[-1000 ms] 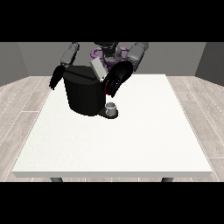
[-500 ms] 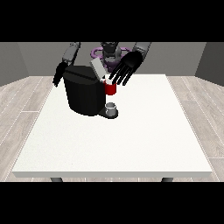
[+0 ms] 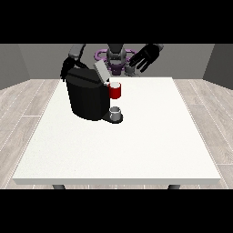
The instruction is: Insert the coffee pod into the coffee machine and close the lid
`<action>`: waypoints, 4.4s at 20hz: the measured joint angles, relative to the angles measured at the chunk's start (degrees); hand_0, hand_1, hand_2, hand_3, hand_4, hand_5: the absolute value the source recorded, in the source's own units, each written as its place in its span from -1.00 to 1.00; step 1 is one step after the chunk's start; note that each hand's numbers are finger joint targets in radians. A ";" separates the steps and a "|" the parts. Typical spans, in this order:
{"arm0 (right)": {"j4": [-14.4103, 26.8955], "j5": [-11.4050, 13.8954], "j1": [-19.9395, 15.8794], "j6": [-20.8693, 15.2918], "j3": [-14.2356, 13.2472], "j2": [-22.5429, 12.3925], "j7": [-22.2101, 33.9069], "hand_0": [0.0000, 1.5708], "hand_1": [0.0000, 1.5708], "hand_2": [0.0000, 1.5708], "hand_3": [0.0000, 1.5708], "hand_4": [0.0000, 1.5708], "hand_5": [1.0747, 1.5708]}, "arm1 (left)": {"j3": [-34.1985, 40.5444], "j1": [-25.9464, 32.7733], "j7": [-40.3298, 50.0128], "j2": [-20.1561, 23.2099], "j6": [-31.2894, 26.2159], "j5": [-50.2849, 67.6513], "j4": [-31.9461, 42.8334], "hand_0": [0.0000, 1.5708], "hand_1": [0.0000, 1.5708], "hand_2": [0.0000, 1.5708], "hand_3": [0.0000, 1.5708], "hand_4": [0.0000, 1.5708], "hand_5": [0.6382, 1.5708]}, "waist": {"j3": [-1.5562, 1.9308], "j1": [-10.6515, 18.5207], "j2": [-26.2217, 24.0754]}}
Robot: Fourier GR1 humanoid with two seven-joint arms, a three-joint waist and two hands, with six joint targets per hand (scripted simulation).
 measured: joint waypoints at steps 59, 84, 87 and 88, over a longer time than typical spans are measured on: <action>12.72 -8.65 -27.27 11.93 -3.23 -7.01 5.01 -1.00 -1.00 -1.00 -1.00 -0.79 1.00 | -3.17 41.98 10.47 -10.08 -2.60 34.34 -43.91 -1.00 -1.00 -1.00 -1.00 -0.55 1.00 | 0.09 16.83 2.44; 8.97 0.23 -36.34 6.45 -1.40 -13.54 21.93 -1.00 -1.00 -1.00 -1.00 -0.84 1.00 | -8.11 37.24 10.42 -11.54 -3.08 32.54 -43.54 -1.00 -1.00 -1.00 -1.00 -0.52 1.00 | 1.73 24.18 8.43; 6.83 0.98 -36.29 6.32 -1.85 -15.01 25.89 -1.00 -1.00 -1.00 -1.00 -0.89 1.00 | -8.86 36.15 10.34 -11.83 -3.46 32.42 -43.68 -1.00 -1.00 -1.00 -1.00 -0.44 1.00 | 1.92 25.90 9.28; 6.22 1.22 -36.51 6.24 -2.08 -15.53 27.24 -1.00 -1.00 -1.00 -1.00 -1.00 1.00 | -9.21 35.59 10.45 -12.06 -3.56 32.40 -43.72 -1.00 -1.00 -1.00 -1.00 -0.49 1.00 | 2.04 26.52 9.65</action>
